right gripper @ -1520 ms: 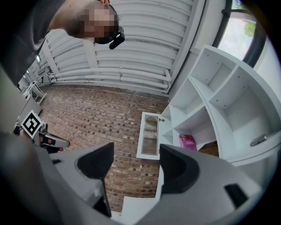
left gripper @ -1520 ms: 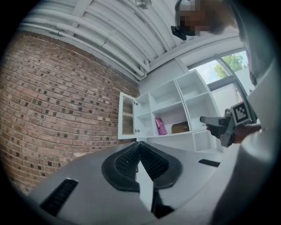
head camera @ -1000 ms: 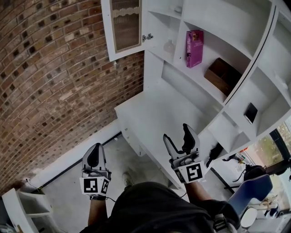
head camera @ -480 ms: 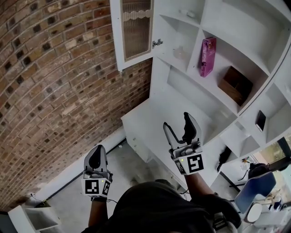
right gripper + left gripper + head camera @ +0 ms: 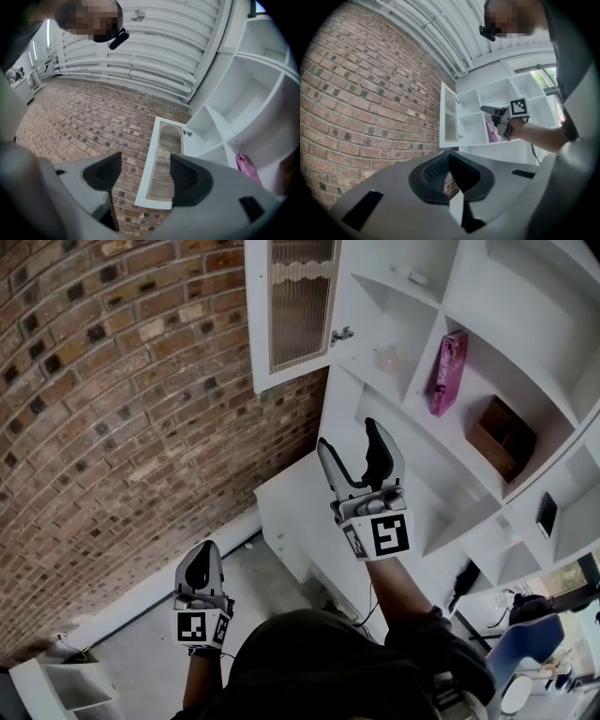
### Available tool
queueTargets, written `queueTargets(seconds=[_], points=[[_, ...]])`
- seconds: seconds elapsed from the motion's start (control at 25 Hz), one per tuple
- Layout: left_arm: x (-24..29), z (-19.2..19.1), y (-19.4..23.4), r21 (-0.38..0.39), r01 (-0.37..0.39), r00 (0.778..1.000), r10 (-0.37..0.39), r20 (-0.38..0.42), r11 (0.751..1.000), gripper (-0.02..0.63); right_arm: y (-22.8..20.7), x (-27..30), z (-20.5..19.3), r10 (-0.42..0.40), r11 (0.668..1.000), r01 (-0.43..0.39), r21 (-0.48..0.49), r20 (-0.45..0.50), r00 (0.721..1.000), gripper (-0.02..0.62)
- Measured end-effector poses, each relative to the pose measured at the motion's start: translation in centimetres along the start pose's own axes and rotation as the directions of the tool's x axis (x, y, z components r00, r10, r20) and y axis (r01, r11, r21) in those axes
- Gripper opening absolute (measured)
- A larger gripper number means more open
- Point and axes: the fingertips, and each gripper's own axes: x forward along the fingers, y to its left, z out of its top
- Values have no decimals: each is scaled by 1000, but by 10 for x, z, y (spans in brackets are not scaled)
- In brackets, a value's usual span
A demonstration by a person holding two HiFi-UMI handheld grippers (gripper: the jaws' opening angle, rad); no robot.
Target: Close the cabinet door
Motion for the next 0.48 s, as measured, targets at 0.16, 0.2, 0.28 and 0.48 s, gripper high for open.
queueTargets(seconds=[0.16,0.2,0.28,0.48], points=[[6,6,7,-19,-69,997,70,29,997,2,-9,39,-4,22,1000,-22,-2,21,1000,324],[8,7,9,-17,-81,996,82,30,997,2,-12,48,-4,25,1000,-25,-4,28,999,324],[11,9,13,-12,-103,994,103,31,995,2,-17,66,-5,28,1000,-27,-9,40,999,324],[12,7,23,-15,-150,988,150,25,989,2,-26,114,-11,17,1000,-17,-7,55,998,324]])
